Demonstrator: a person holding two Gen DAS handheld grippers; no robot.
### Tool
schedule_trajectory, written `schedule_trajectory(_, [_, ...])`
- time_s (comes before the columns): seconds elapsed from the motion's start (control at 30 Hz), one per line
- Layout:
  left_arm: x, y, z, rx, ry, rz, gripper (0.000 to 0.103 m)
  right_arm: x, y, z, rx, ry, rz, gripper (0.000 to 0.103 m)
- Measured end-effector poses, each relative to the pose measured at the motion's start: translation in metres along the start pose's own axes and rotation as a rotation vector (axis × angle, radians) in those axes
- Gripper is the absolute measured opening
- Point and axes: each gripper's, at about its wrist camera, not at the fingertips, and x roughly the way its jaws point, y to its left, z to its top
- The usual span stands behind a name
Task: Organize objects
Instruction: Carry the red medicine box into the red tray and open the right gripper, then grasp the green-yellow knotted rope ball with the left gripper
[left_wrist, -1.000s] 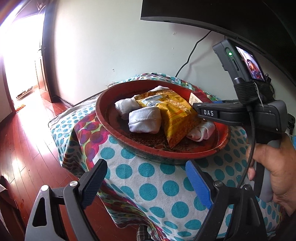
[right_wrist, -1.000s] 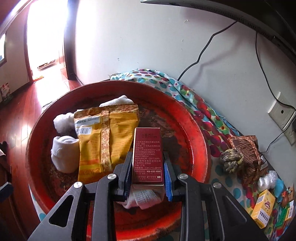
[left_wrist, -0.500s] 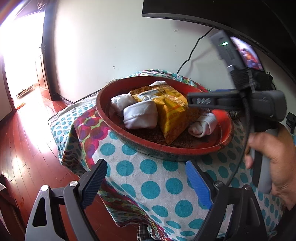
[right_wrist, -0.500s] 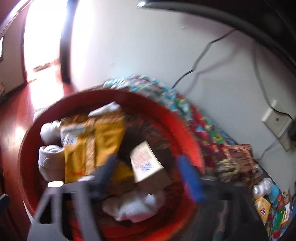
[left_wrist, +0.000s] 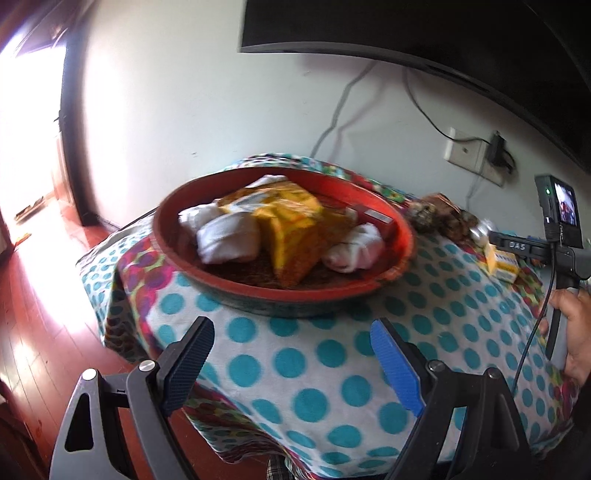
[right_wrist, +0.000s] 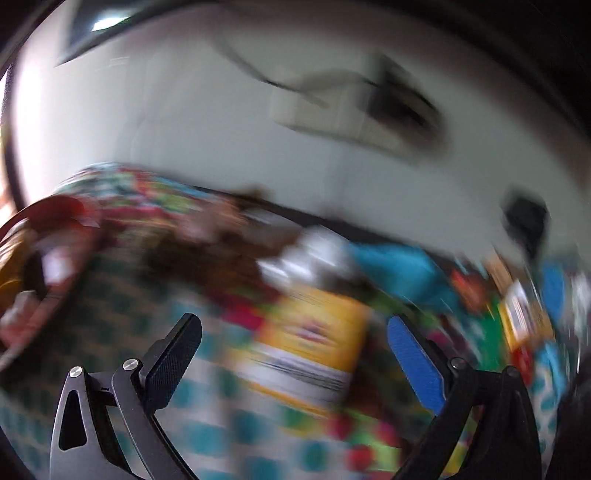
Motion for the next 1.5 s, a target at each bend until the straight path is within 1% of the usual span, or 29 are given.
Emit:
schedule_trajectory(0.03, [0.001, -0.006, -0.001, 0.013, 0.003, -0.006, 0.089, 0.006, -0.025, -0.004, 0.065, 0.020, -0.005, 0.101])
schedule_trajectory(0.1, [0.003, -0.022, -0.003, 0.047, 0.013, -0.016, 0.089, 0.008, -0.051, -0.011, 0.130, 0.029, -0.014, 0.101])
schedule_trajectory(0.17, [0.003, -0.034, -0.003, 0.067, 0.015, -0.034, 0.089, 0.015, -0.078, -0.015, 0.242, 0.063, 0.021, 0.101])
schedule_trajectory(0.23, [0.003, -0.050, 0.002, 0.096, 0.009, -0.058, 0.089, 0.017, -0.092, -0.018, 0.320, 0.073, 0.023, 0.101])
schedule_trajectory(0.3, [0.004, -0.066, 0.012, 0.117, 0.002, -0.086, 0.089, 0.020, -0.099, -0.020, 0.358, 0.097, 0.019, 0.101])
schedule_trajectory(0.37, [0.006, -0.085, 0.029, 0.143, -0.018, -0.108, 0.089, 0.025, -0.096, -0.021, 0.356, 0.126, 0.030, 0.101])
schedule_trajectory(0.47, [0.015, -0.107, 0.053, 0.156, -0.038, -0.157, 0.089, 0.026, -0.086, -0.020, 0.307, 0.121, 0.026, 0.101])
schedule_trajectory(0.57, [0.035, -0.134, 0.076, 0.189, -0.031, -0.170, 0.089, 0.026, -0.075, -0.017, 0.250, 0.118, 0.022, 0.101])
schedule_trajectory(0.63, [0.046, -0.152, 0.083, 0.220, -0.019, -0.180, 0.089, 0.024, -0.073, -0.017, 0.243, 0.110, 0.015, 0.101])
schedule_trajectory(0.7, [0.056, -0.170, 0.087, 0.254, -0.018, -0.214, 0.089, 0.022, -0.076, -0.018, 0.256, 0.097, 0.026, 0.101])
schedule_trajectory(0.73, [0.060, -0.176, 0.089, 0.267, -0.025, -0.215, 0.089, 0.022, -0.079, -0.019, 0.265, 0.094, 0.031, 0.101])
schedule_trajectory(0.77, [0.068, -0.184, 0.092, 0.282, -0.028, -0.194, 0.089, 0.022, -0.081, -0.020, 0.277, 0.094, 0.035, 0.101])
schedule_trajectory(0.83, [0.085, -0.195, 0.099, 0.291, -0.012, -0.174, 0.089, 0.024, -0.084, -0.020, 0.290, 0.099, 0.045, 0.101])
schedule_trajectory(1.0, [0.131, -0.208, 0.120, 0.238, 0.058, -0.156, 0.089, 0.026, -0.084, -0.019, 0.291, 0.109, 0.071, 0.101])
schedule_trajectory(1.17, [0.171, -0.212, 0.131, 0.208, 0.109, -0.111, 0.089, 0.025, -0.087, -0.020, 0.305, 0.102, 0.098, 0.101])
schedule_trajectory(1.33, [0.198, -0.224, 0.134, 0.217, 0.143, -0.081, 0.089, 0.023, -0.090, -0.021, 0.325, 0.084, 0.130, 0.101])
schedule_trajectory(1.43, [0.216, -0.230, 0.130, 0.237, 0.180, -0.044, 0.089, 0.021, -0.091, -0.021, 0.332, 0.076, 0.146, 0.101])
schedule_trajectory(1.5, [0.223, -0.229, 0.128, 0.230, 0.200, -0.043, 0.089, 0.020, -0.091, -0.021, 0.334, 0.074, 0.152, 0.101])
